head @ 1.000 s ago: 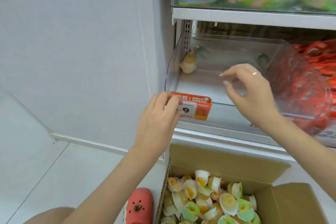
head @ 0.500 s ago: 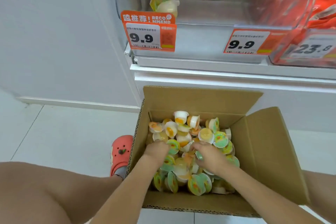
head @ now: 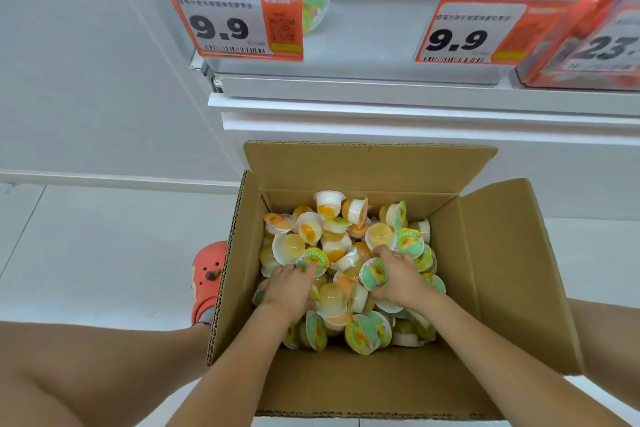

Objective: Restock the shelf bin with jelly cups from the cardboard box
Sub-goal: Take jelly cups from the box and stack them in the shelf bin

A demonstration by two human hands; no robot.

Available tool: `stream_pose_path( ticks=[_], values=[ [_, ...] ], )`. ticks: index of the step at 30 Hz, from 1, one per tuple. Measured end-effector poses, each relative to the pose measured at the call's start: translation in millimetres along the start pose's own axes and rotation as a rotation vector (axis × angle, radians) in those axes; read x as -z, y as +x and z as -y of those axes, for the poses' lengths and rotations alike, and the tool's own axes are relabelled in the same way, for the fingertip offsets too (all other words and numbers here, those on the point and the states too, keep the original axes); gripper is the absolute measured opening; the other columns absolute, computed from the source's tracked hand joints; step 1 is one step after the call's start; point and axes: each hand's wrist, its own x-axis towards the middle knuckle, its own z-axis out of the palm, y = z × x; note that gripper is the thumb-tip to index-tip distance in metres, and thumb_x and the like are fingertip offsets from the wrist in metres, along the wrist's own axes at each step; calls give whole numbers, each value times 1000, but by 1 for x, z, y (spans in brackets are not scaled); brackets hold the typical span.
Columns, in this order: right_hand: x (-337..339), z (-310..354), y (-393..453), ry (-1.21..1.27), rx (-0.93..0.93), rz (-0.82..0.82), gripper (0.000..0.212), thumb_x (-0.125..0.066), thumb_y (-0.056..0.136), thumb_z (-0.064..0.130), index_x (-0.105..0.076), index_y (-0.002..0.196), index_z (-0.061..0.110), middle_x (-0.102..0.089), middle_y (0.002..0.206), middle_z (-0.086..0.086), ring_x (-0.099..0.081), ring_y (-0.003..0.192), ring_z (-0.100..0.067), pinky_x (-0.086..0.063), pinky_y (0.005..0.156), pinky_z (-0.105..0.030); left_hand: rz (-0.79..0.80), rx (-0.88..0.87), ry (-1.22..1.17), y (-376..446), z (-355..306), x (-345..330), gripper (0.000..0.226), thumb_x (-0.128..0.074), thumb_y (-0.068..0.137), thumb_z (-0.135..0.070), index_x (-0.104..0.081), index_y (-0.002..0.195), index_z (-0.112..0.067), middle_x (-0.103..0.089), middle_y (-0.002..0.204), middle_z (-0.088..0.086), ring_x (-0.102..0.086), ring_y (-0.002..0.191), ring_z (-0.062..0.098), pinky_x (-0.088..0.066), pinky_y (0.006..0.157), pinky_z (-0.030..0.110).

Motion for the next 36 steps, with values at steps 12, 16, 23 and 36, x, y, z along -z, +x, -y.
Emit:
stream_pose_path(
  ticks=[12,16,23,36],
  values=[
    [2,13,-20,-167,139,-222,57,-72,74,20,-37,120,20,-48,120,-3,-42,116,-24,-44,87,-35,-30,95,-985,-8,-9,10,36,-65,87,-30,-56,120,-20,-48,122,3,-51,114,20,-44,90,28],
    [39,42,-45,543,4,-289,51,-77,68,16,-36,99,20,-52,93,-3,-54,84,-17,-49,61,-29,104,335,-1638,-19,-20,43,33,-56,92,-21,-51,122,-9,-60,98,10,-61,83,21,-53,64,30],
    [120,105,-92,928,359,-309,46,-76,77,10,-54,115,24,-57,107,10,-58,97,-8,-51,82,-22,266,-67,-2022,-72,-16,143,22,-43,94,-19,-56,108,-8,-60,99,14,-61,91,27,-49,92,48],
    [29,50,-53,200,37,-124,36,-74,74,28,-54,104,23,-55,92,7,-51,80,-7,-43,61,-19,-108,14,-894,-20,-30,51,53,-68,86,-24,-48,131,-8,-54,114,2,-57,98,15,-46,76,20]
  ],
)
